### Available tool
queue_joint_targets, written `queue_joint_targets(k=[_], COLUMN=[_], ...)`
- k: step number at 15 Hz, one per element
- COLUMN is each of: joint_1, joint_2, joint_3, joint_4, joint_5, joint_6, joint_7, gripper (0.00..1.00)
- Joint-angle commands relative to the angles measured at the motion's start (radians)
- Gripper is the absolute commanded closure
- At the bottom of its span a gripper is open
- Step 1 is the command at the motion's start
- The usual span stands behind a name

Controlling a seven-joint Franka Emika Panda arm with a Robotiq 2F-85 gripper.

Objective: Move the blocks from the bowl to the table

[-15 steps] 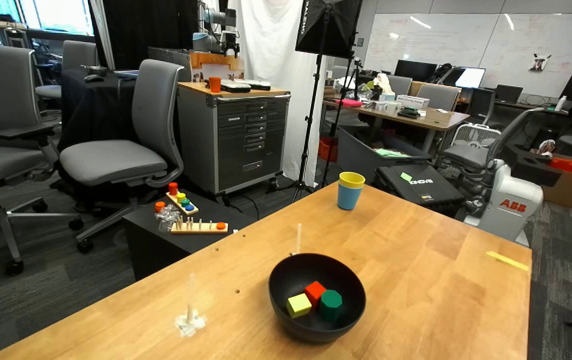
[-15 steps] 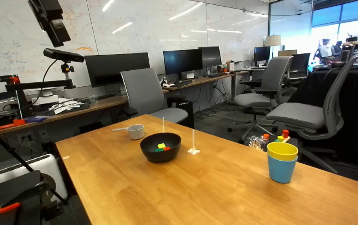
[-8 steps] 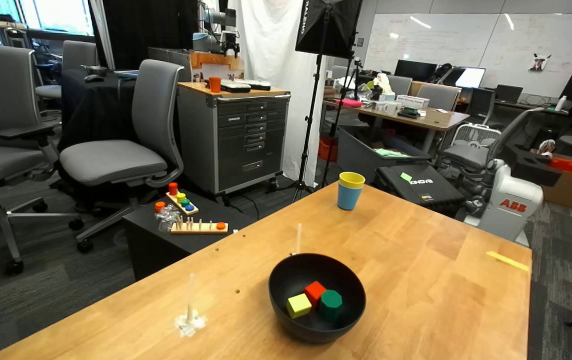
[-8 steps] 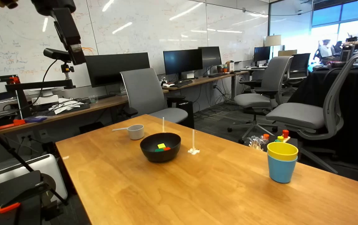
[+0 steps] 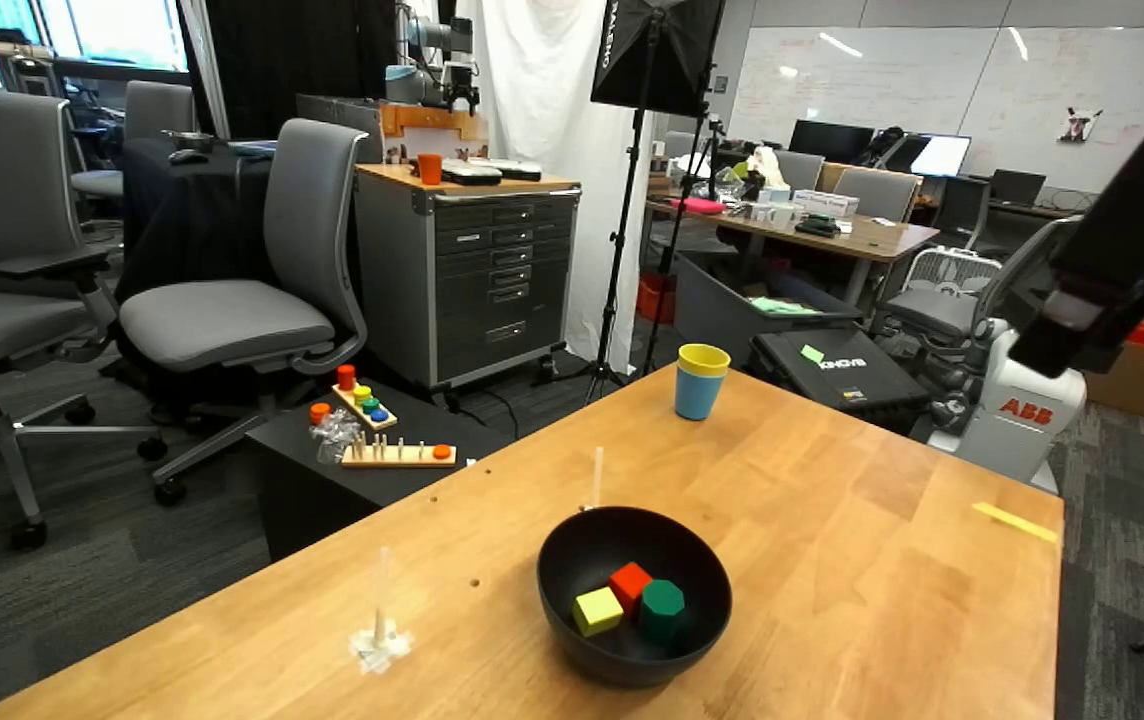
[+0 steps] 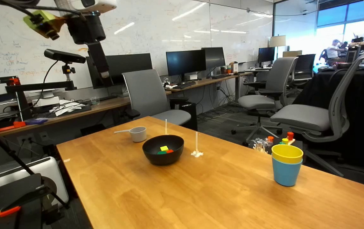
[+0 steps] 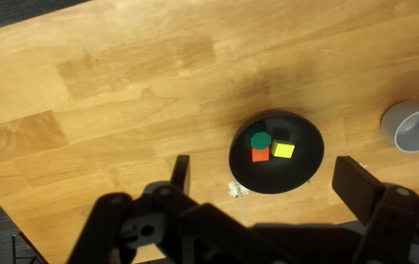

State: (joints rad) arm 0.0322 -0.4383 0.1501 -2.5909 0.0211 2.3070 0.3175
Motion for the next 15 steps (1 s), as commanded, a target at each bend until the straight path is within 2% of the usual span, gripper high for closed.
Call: queue_joint_targets(k=[1, 8, 15], joint_1=[-0.018, -0.005, 0.048], joint_2=[0.144, 0.366, 0.541], joint_3=[0.031, 0.025, -0.008], joint_4=[0.090, 0.232, 0.348], joint_5=[-0.022, -0.088, -0.189], joint_6=[0.081, 0.197, 0.271], joint_7=[0.085, 0.217, 0.341], gripper=[0.00, 0.00, 0.00])
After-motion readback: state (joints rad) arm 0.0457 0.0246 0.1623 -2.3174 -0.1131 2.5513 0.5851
